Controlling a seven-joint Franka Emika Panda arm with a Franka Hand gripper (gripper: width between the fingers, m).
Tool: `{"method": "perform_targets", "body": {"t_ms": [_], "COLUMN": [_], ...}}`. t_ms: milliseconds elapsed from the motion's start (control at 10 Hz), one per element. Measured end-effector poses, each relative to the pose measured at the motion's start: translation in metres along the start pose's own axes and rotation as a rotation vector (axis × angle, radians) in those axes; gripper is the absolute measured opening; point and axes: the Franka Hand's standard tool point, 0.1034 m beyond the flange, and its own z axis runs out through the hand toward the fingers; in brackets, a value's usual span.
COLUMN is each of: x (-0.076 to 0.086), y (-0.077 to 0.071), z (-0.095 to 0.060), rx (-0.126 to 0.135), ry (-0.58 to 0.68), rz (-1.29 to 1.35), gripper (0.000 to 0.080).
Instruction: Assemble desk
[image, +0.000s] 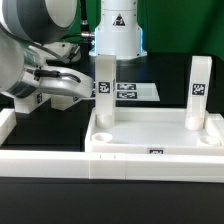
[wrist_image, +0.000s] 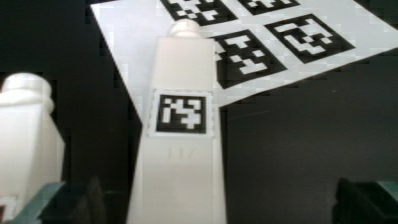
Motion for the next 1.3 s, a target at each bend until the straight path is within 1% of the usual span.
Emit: {"method": "perform_targets", "body": {"t_ms": [400,600,700,800,900,1000,1100,1300], "x": [0.0069,0.0067,0.0067,0.0067,0.0067,0.0067,0.0066,0.0066], "y": [0.0005,0.0011,0.0011,0.0011,0.0012,0.0012,0.0013,0.0014], "z": [0.0101,0.0112,0.0112,0.0112,0.0112,0.0111,0.0111,0.0111], "rx": [-0.006,-0.007,-0.007,-0.007,-0.007,-0.007,-0.006,-0.006], "ry": [-0.006,-0.008,-0.008,-0.008,-0.008,-0.008,-0.008,-0.008], "rz": [0.001,0.004,0.004,0.004,0.004,0.004,0.005,0.005], "gripper": [0.0649,0.0649,0.0629,0.0629,0.0444,0.0444,0.0285,0.0287]}}
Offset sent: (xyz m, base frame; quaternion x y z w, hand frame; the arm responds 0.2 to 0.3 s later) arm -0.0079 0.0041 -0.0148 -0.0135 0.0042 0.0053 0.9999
